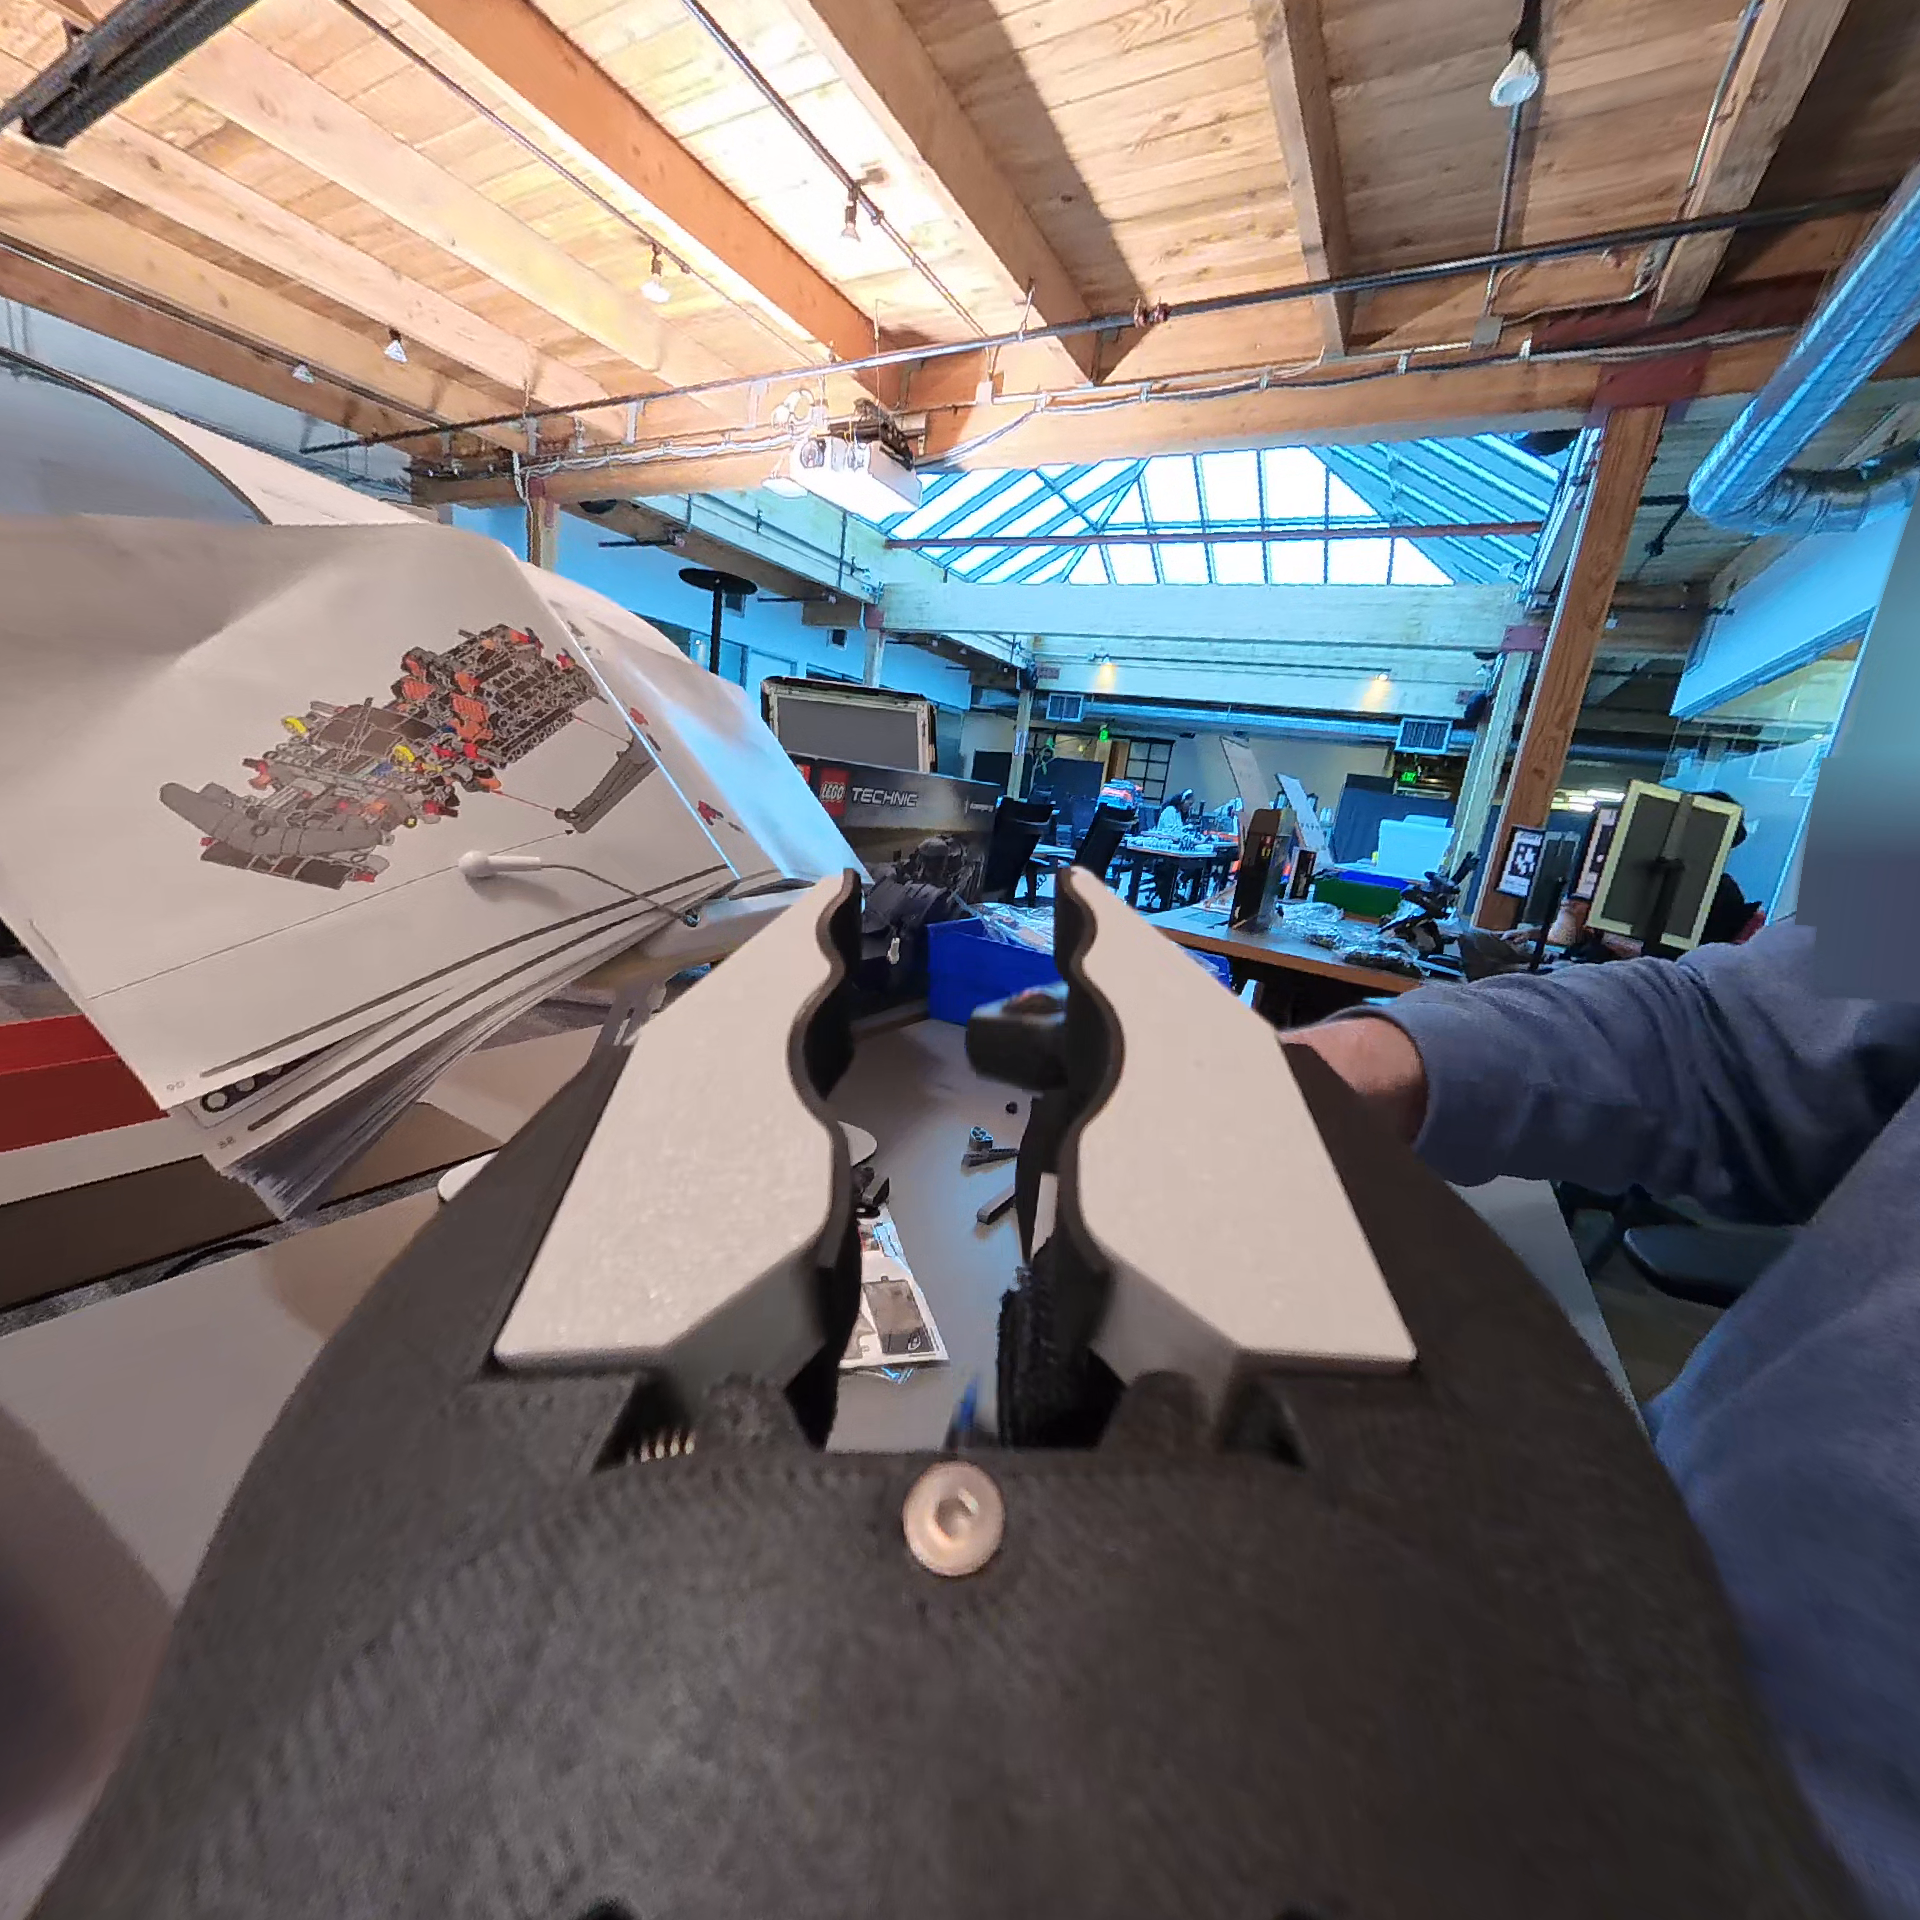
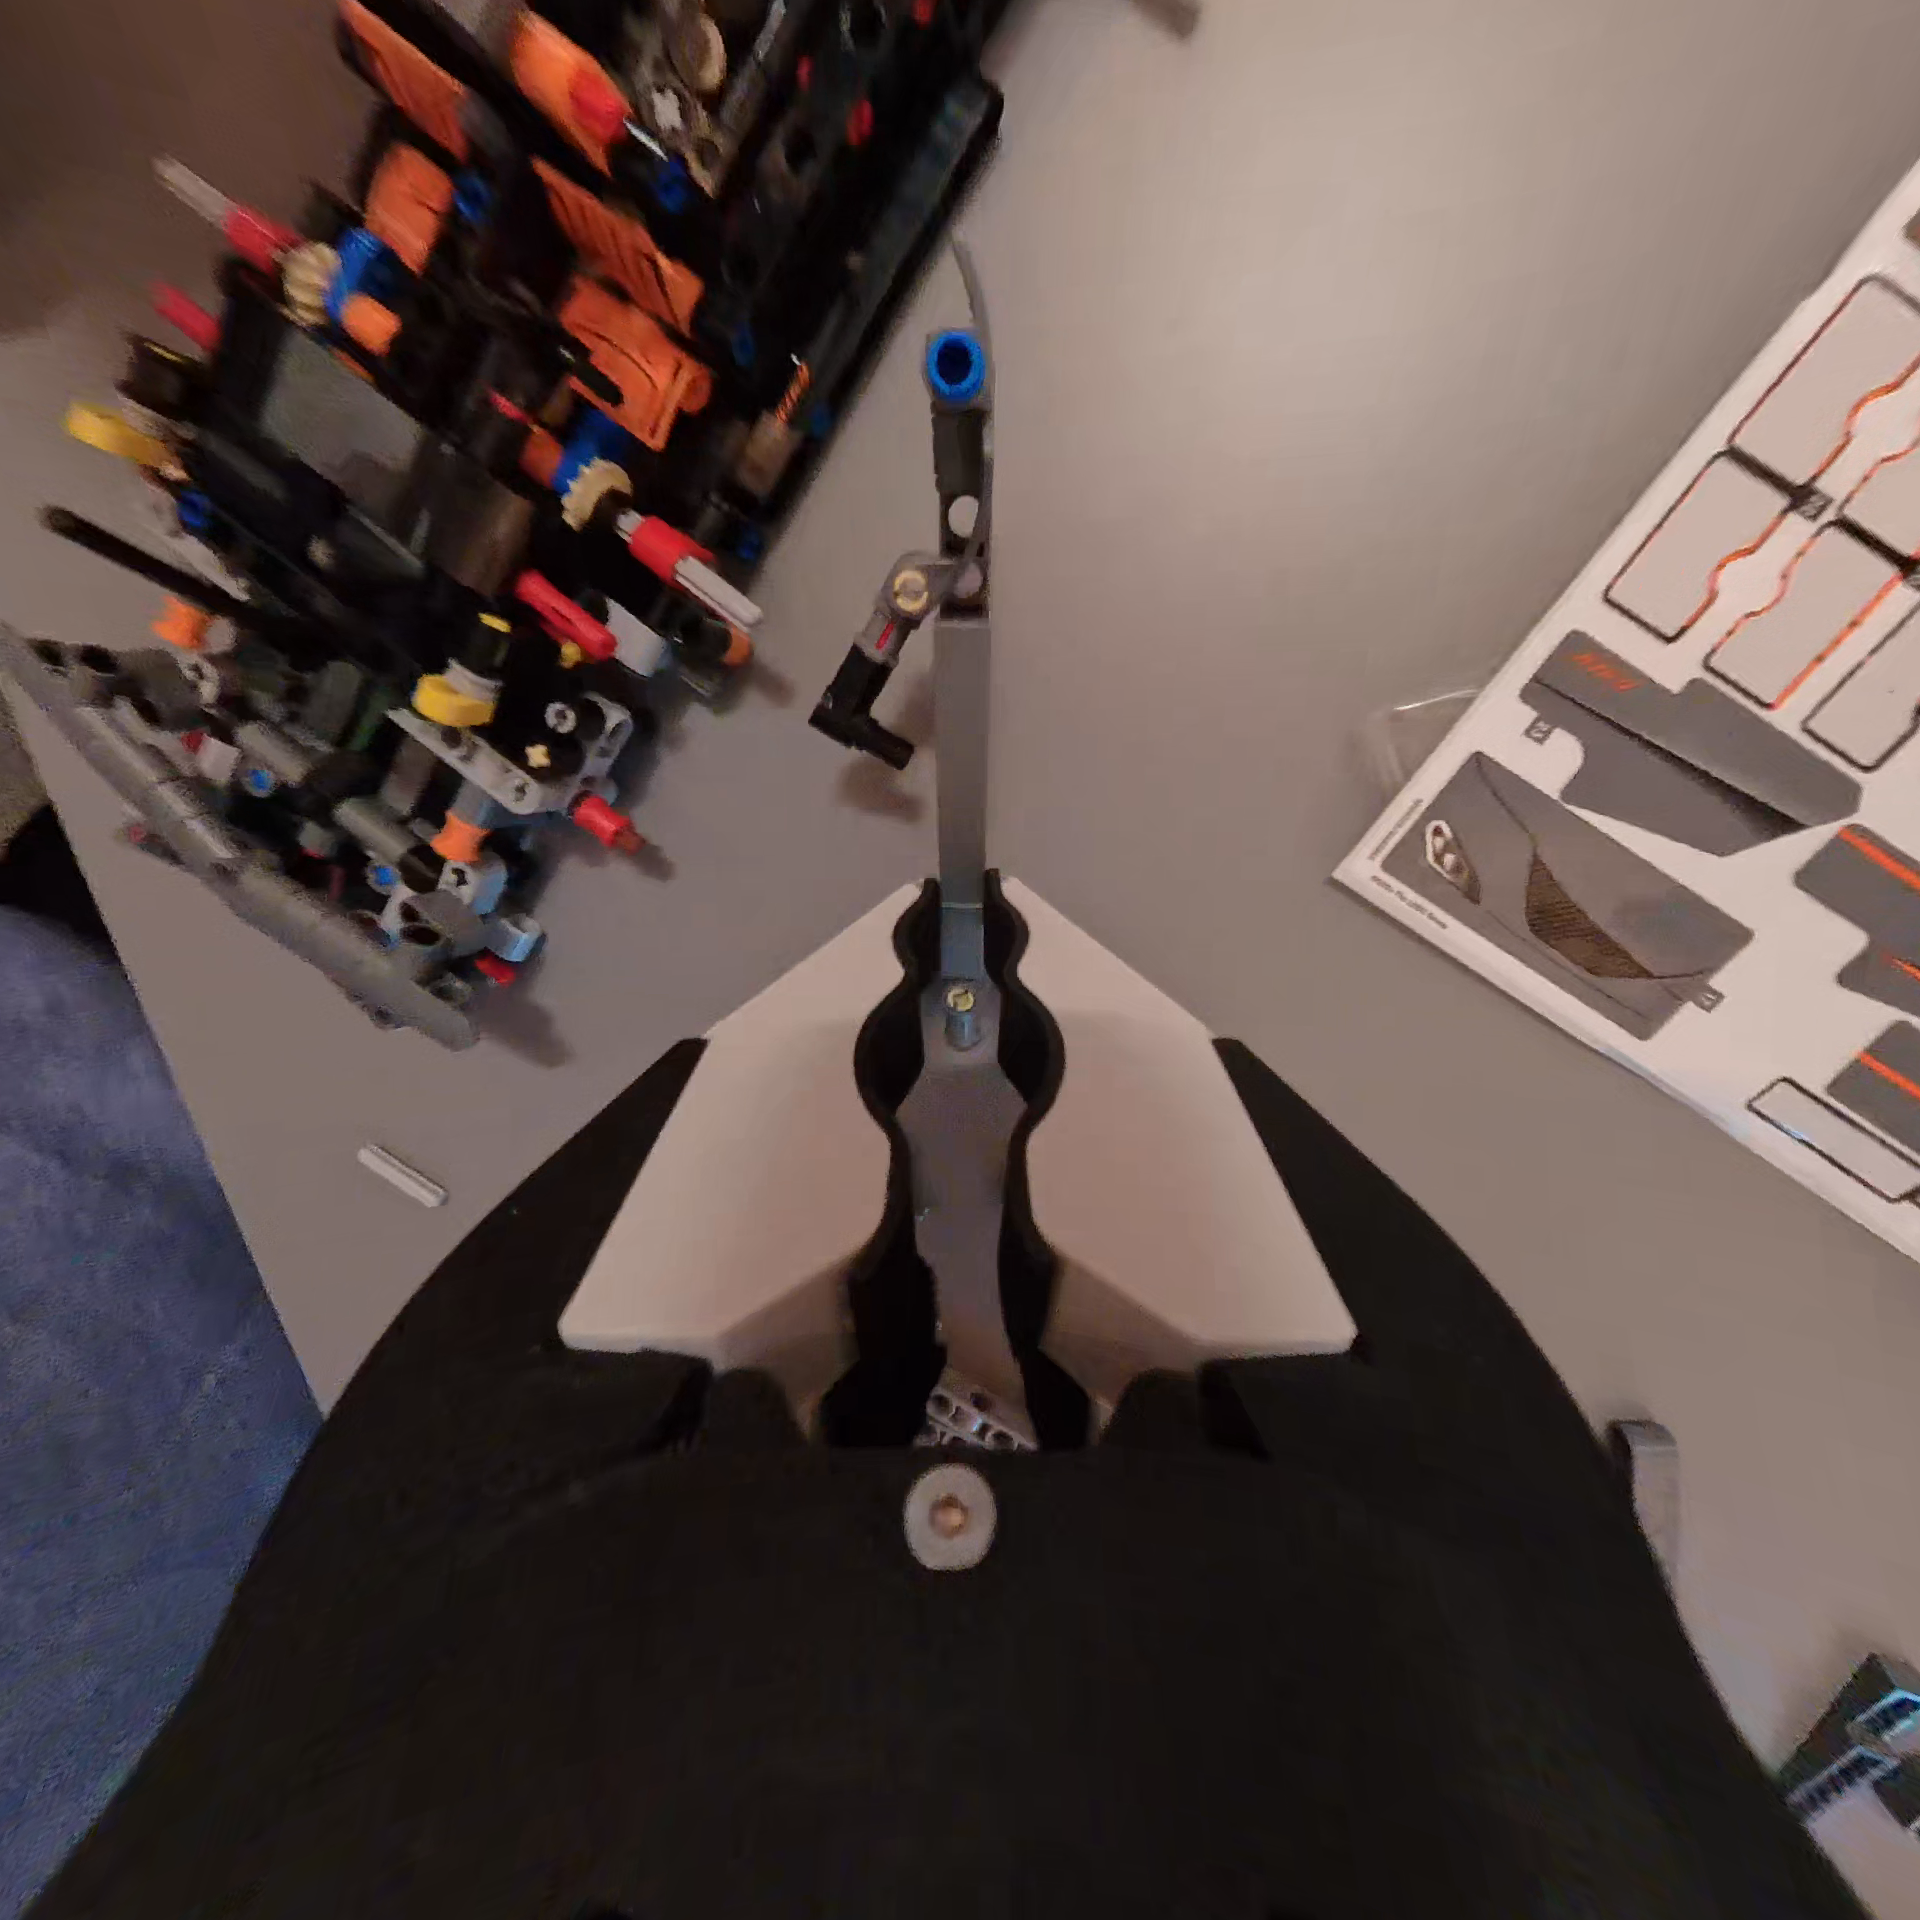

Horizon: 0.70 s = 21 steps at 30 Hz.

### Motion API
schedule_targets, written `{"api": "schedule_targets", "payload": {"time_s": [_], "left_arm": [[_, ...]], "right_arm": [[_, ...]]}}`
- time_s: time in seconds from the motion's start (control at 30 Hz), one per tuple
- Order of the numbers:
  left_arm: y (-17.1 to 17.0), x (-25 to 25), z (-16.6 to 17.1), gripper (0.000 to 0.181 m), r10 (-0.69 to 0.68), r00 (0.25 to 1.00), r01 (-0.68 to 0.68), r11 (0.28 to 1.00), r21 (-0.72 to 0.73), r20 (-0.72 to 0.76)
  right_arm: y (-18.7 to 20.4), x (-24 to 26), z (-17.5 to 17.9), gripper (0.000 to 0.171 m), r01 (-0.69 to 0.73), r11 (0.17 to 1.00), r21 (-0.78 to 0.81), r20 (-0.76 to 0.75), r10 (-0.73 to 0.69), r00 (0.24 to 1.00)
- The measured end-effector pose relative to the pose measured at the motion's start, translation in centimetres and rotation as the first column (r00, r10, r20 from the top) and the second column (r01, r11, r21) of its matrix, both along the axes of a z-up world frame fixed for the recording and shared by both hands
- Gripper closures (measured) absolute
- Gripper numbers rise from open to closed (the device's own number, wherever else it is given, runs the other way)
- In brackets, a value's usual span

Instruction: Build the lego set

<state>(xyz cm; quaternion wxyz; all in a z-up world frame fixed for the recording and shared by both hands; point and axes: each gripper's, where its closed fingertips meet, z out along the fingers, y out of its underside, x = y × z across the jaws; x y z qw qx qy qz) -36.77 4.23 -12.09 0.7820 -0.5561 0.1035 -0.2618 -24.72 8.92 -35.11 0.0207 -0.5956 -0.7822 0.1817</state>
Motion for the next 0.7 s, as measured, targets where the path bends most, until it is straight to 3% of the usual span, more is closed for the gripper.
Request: {"api": "schedule_targets", "payload": {"time_s": [0.03, 0.33, 0.5, 0.6, 0.7], "left_arm": [[0.0, 0.0, 0.0, 0.147, 0.000, 1.000, 0.000, 1.000, -0.001, -0.003], [0.2, -0.1, -0.7, 0.147, 0.002, 1.000, -0.003, 0.999, -0.039, -0.013], [1.6, 2.9, -3.0, 0.147, -0.022, 0.973, -0.026, 0.979, -0.204, -0.230], [2.4, 6.3, -6.0, 0.157, -0.118, 0.892, -0.036, 0.944, -0.329, -0.436], [2.9, 9.2, -10.4, 0.164, -0.270, 0.732, -0.081, 0.876, -0.475, -0.625]], "right_arm": [[0.0, -0.1, -0.3, 0.166, -0.003, 1.000, 0.018, 0.012, 0.002, 1.000], [0.0, -0.6, 0.1, 0.164, -0.065, 0.993, 0.103, 0.064, 0.058, 0.996], [0.4, -1.0, 0.1, 0.165, -0.077, 0.991, 0.106, 0.036, 0.074, 0.997], [1.1, -1.5, 0.3, 0.166, -0.033, 0.997, 0.073, 0.003, 0.033, 0.999], [2.0, -1.6, 0.1, 0.166, -0.015, 0.999, 0.039, 0.004, 0.015, 1.000]]}}
